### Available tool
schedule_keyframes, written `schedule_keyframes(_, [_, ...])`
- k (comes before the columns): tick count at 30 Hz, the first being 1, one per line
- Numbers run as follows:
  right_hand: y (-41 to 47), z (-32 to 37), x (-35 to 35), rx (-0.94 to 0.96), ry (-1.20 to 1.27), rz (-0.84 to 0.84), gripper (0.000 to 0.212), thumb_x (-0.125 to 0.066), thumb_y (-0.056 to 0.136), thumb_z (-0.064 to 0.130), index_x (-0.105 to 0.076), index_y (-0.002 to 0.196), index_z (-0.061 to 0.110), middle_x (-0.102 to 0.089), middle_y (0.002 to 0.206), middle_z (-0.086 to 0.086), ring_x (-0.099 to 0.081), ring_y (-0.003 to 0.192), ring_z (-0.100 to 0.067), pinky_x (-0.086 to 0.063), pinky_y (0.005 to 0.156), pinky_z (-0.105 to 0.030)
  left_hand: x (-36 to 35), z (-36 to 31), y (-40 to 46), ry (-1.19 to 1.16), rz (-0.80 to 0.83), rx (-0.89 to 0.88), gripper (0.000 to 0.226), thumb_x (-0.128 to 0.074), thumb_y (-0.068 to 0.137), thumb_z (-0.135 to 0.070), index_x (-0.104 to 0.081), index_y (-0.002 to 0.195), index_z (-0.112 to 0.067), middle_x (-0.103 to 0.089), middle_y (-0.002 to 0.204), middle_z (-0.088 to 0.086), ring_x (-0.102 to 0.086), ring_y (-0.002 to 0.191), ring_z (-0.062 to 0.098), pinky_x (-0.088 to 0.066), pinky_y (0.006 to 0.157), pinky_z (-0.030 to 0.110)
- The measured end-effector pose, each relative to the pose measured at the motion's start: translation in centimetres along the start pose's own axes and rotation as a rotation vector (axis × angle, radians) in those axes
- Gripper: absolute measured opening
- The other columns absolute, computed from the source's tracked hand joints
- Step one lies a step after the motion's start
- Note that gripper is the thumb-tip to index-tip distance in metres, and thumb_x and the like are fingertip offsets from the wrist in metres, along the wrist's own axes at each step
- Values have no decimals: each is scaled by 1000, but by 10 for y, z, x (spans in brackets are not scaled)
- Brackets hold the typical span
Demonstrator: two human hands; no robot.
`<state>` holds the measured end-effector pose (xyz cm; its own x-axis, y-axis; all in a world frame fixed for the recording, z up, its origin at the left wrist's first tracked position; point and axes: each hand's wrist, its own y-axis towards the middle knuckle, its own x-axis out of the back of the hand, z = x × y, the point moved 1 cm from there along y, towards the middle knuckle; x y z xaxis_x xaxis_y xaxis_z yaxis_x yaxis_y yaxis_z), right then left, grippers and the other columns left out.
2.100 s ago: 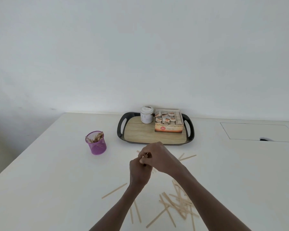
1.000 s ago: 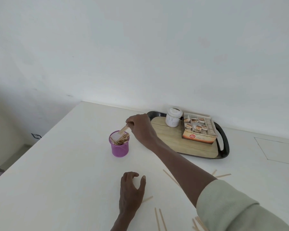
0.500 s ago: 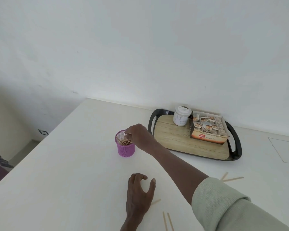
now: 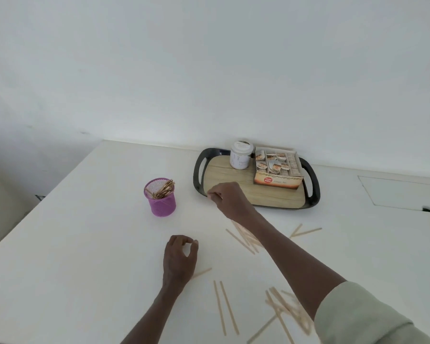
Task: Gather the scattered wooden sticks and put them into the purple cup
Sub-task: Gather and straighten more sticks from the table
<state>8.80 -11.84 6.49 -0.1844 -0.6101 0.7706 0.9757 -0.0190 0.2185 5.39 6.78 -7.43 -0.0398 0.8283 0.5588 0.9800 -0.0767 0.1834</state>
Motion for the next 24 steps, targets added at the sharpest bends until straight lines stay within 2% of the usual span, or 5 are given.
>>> schedule_keyframes(6, [-68,-89,41,-218,-104,-18,30,-51,86,-11,-76,100,-1,-76,103,-15,-70,101,-26,-54,93,-35,17,1,12,-73,220,93,16,-69,89,-9,-68,86,-25,-66,96,-7,-64,90,9,-42,71,5])
schedule_keyframes(13, [-129,-168,77,-406,-374,224,50,-34,97,-4,-60,134,16,-55,142,-2,-44,137,-18,-35,113,-32,28,11,-22,125,342,-105,20,-80,82,-17,-77,101,-21,-62,105,-5,-60,99,11,-46,89,27])
schedule_keyframes(16, [-143,-179,75,-370,-449,275,36,-37,102,7,-59,130,12,-58,131,-4,-51,127,-22,-41,104,-33,28,12,-38,180,338,-124,25,-83,78,-22,-77,103,-24,-59,106,-11,-56,102,8,-42,90,24])
schedule_keyframes(21, [-149,-183,78,-380,-501,206,20,-45,91,0,-60,83,9,-61,98,-7,-50,88,-19,-40,72,-29,26,-2,-53,222,249,-174,10,-82,80,-15,-78,87,-21,-61,92,-12,-61,90,10,-46,77,21])
schedule_keyframes(24, [-149,-187,78,-404,-451,178,21,-44,93,2,-65,89,4,-62,97,-9,-55,89,-21,-45,74,-31,20,-12,-55,311,224,-155,8,-74,84,-5,-71,82,-12,-60,89,-4,-59,83,17,-48,71,27])
